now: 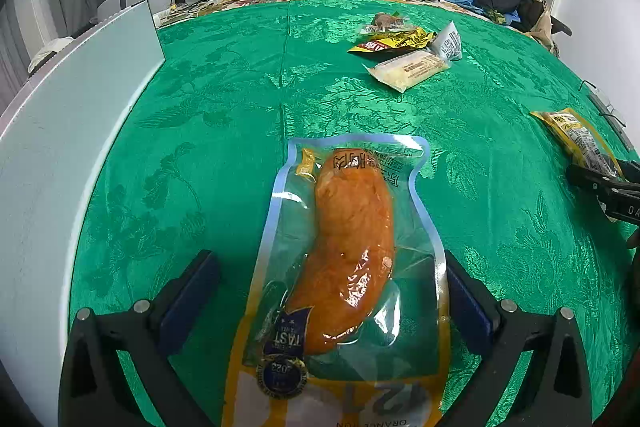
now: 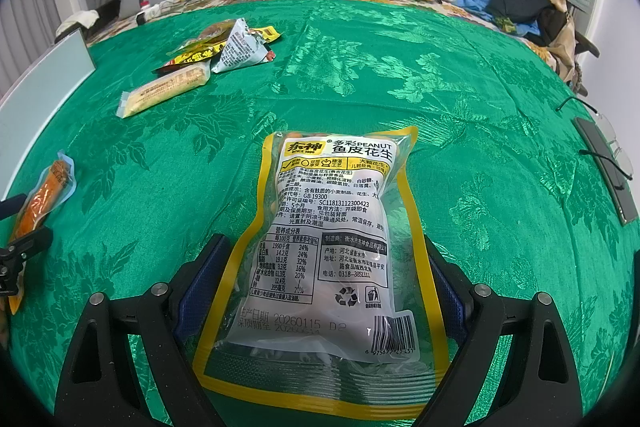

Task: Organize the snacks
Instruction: 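Carry the orange sausage pack and peanut bag into the white box with both tools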

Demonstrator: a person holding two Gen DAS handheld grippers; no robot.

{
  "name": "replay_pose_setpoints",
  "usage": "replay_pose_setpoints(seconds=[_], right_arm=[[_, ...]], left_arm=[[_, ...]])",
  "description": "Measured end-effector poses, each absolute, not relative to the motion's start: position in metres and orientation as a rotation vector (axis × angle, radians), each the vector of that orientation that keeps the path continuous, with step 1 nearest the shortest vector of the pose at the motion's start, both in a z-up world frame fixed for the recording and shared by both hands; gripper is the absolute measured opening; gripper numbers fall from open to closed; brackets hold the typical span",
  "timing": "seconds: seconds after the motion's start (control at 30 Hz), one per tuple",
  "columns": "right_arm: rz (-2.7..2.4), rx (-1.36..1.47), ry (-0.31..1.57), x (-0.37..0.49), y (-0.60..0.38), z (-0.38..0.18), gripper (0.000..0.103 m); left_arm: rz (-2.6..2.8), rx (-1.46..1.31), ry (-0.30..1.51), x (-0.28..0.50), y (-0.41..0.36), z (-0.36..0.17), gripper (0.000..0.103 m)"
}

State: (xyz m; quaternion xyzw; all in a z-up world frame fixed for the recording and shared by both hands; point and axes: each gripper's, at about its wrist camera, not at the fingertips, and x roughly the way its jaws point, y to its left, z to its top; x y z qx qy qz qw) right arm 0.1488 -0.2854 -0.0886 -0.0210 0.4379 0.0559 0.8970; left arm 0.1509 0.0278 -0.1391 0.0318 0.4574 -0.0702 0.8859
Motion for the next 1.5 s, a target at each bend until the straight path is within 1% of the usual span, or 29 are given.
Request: replay_pose_setpoints(seconds=[0.67, 0.8, 0.87, 0.9, 0.93, 0.97, 1.0, 1.03, 1.07, 1.13, 1.17, 1.3, 1.5], right_arm=[[0.116, -0.043, 0.906, 0.149, -0.286, -0.089, 0.093], [0.115, -0.039, 0.908, 0.150, -0.284, -0.089, 0.094], [0.107, -0.039, 0.939, 0.155, -0.283, -0.088, 0.094], [0.105, -0.041, 0.968, 0.159, -0.282, -0.088, 0.094], [0.104, -0.040, 1.016, 0.165, -0.282, -0.086, 0.092], [0.095, -0.044, 1.043, 0.169, -0.283, -0.085, 0.087], [0.094, -0.042, 1.074, 0.173, -0.283, -0.082, 0.078], [0.109, -0.033, 1.082, 0.174, -0.284, -0.077, 0.059], [0.123, -0.012, 1.110, 0.177, -0.286, -0.075, 0.059], [0.157, 0.064, 1.151, 0.178, -0.298, -0.072, 0.058], [0.162, 0.107, 1.161, 0.175, -0.305, -0.071, 0.058], [0.223, 0.375, 1.156, 0.156, -0.337, -0.063, 0.059], [0.247, 0.385, 1.155, 0.136, -0.330, -0.050, 0.059]], left_arm=[[-0.144, 0.066, 0.958, 0.150, 0.027, -0.140, 0.103], [-0.165, 0.087, 1.060, 0.162, 0.025, -0.137, 0.103], [-0.169, 0.096, 1.116, 0.167, 0.023, -0.136, 0.102], [-0.172, 0.096, 1.136, 0.169, 0.023, -0.135, 0.100], [-0.187, 0.101, 1.135, 0.168, 0.021, -0.132, 0.088], [-0.211, 0.123, 1.119, 0.165, 0.018, -0.128, 0.075], [-0.224, 0.141, 1.126, 0.164, 0.016, -0.126, 0.073], [-0.244, 0.154, 1.114, 0.161, 0.015, -0.122, 0.066], [-0.258, 0.152, 1.106, 0.159, 0.016, -0.119, 0.056], [-0.271, 0.102, 1.104, 0.154, 0.026, -0.112, 0.048], [-0.279, 0.065, 1.108, 0.153, 0.031, -0.111, 0.047], [-0.290, -0.104, 1.096, 0.141, 0.057, -0.110, 0.047], [-0.317, -0.285, 1.036, 0.114, 0.081, -0.096, 0.047]])
